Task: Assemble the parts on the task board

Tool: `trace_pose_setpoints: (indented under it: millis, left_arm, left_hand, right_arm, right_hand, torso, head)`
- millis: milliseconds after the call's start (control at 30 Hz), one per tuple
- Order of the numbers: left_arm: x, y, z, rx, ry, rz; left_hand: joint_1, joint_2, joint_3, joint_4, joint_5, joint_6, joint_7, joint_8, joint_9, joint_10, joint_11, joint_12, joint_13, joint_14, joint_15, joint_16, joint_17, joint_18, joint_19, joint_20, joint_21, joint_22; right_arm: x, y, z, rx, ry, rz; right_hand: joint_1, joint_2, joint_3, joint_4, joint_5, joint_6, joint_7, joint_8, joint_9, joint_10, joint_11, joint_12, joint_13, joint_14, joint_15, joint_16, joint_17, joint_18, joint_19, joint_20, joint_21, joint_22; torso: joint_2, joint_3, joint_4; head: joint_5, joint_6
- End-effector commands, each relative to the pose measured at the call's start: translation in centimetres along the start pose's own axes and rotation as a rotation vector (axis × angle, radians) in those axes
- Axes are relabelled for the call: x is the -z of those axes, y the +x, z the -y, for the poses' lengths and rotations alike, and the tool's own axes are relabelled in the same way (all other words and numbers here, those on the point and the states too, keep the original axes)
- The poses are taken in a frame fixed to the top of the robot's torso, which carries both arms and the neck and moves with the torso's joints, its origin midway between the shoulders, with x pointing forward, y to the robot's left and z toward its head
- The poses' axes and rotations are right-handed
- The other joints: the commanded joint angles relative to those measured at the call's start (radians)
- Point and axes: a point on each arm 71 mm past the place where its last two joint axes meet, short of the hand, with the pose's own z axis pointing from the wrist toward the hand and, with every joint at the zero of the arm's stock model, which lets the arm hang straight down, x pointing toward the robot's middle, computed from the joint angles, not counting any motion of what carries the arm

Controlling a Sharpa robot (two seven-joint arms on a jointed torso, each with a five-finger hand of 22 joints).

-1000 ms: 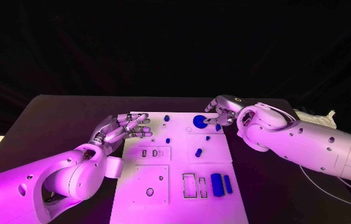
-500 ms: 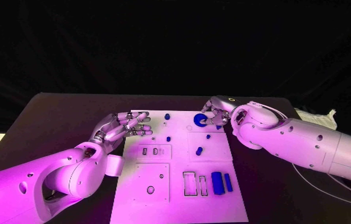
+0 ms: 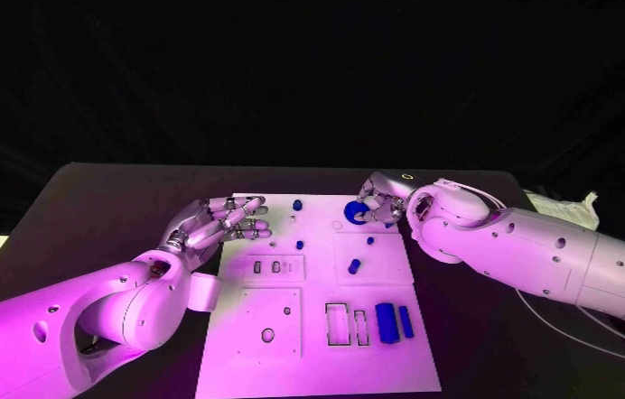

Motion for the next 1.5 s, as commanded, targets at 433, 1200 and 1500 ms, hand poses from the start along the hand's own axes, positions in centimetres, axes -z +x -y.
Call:
trace_pose_setpoints:
  millis: [433, 1200, 1500]
  left_arm:
    - [0.0, 0.5, 0.1, 0.013, 0.000, -0.027]
    - [-0.1, 0.5, 0.1, 0.014, 0.000, -0.027]
    - [-0.1, 0.6, 0.0, 0.015, 0.000, -0.030]
  left_hand:
    - [0.011, -0.001, -0.001, -0.005, 0.000, 0.001, 0.008, -0.003, 0.000, -0.008, -0.001, 0.001, -0.001, 0.000, 0.001, -0.005, 0.001, 0.009, 0.004, 0.005, -0.006, -0.001]
    - [0.012, 0.000, 0.000, -0.007, 0.000, 0.000, 0.008, -0.004, 0.000, -0.008, -0.001, 0.000, -0.001, 0.000, 0.001, -0.006, 0.002, 0.009, 0.004, 0.005, -0.006, -0.002]
    - [0.012, 0.000, 0.000, -0.007, 0.000, 0.000, 0.008, -0.004, 0.000, -0.008, -0.001, 0.000, -0.001, 0.000, 0.001, -0.006, 0.002, 0.009, 0.004, 0.005, -0.006, -0.002]
  right_arm:
    - [-0.1, 0.8, 0.1, 0.062, 0.010, -0.066]
    - [0.4, -0.6, -7.2, 0.021, -0.167, 0.187]
    - [-0.6, 0.4, -10.8, 0.027, -0.220, 0.173]
  right_hand:
    - [0.007, 0.011, 0.001, -0.017, -0.010, 0.023, -0.003, 0.009, 0.004, 0.029, -0.006, 0.016, 0.132, 0.089, -0.004, 0.011, 0.184, -0.020, 0.014, -0.002, 0.013, 0.015]
    - [0.090, 0.080, 0.130, -0.101, -0.063, 0.098, -0.034, 0.031, 0.025, 0.051, -0.035, 0.047, 0.170, 0.091, -0.027, 0.017, 0.196, -0.027, 0.027, -0.024, 0.035, 0.056]
    - [0.078, 0.074, 0.135, -0.101, -0.064, 0.096, -0.032, 0.026, 0.025, 0.051, -0.034, 0.047, 0.171, 0.091, -0.026, 0.017, 0.197, -0.027, 0.027, -0.024, 0.035, 0.056]
  torso:
    - [-0.001, -0.0005, 0.0004]
    - [-0.002, -0.0020, 0.0050]
    - [0.000, -0.0025, 0.0083]
  head:
    - [-0.002, -0.006]
    - [0.003, -0.002]
    - [0.010, -0.004]
